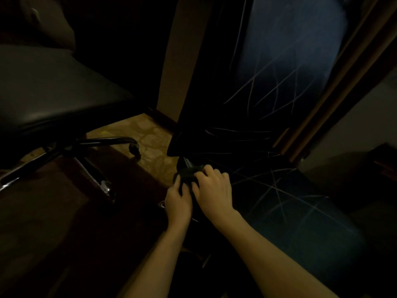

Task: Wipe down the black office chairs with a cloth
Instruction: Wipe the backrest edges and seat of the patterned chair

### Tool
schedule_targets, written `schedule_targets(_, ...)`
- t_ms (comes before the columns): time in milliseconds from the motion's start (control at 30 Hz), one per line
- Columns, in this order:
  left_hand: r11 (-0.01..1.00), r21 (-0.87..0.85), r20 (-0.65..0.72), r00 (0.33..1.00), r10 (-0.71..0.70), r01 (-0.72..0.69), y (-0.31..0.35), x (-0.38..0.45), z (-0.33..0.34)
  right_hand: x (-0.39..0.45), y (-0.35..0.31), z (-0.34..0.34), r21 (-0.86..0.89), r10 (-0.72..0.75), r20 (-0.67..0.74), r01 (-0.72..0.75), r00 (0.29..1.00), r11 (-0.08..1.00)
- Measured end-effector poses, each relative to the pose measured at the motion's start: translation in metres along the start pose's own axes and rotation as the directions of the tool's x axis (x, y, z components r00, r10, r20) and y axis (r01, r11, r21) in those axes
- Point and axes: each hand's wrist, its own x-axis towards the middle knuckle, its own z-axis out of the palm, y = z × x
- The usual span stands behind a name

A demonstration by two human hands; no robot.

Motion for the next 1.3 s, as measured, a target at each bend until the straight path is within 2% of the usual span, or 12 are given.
schedule_targets(233, 0.998, 0.020, 0.054, 0.997, -0.054, 0.053, 0.012, 0.020, -0.006, 0.025, 0.002, 0.006, 0.019, -0.005, 0.053, 0.004, 0.999, 1.000)
schedule_targets(367, 0.996, -0.060, 0.030, 0.997, -0.066, 0.067, 0.001, -0.012, 0.000, -0.001, 0.009, 0.001, 0.035, -0.022, 0.001, 0.022, 1.000, 0.999)
schedule_targets(533, 0.996, -0.055, -0.012, 0.997, -0.075, 0.074, -0.006, -0.053, 0.007, -0.040, 0.014, -0.014, 0.024, -0.014, -0.013, 0.014, 1.000, 1.000)
schedule_targets(767, 0.999, -0.040, 0.071, 0.997, -0.022, 0.025, -0.025, -0.114, -0.002, -0.094, 0.022, -0.027, -0.009, 0.008, -0.003, -0.008, 1.000, 1.000)
schedule_targets(967, 0.994, -0.096, 0.064, 0.997, -0.052, 0.058, -0.013, -0.095, 0.001, -0.079, 0.020, -0.021, 0.008, 0.007, -0.001, -0.007, 1.000, 1.000)
schedule_targets(1300, 0.992, 0.066, 0.075, 0.991, -0.108, 0.103, 0.002, -0.019, 0.005, -0.009, 0.005, -0.007, 0.047, 0.024, 0.118, -0.030, 0.993, 0.998)
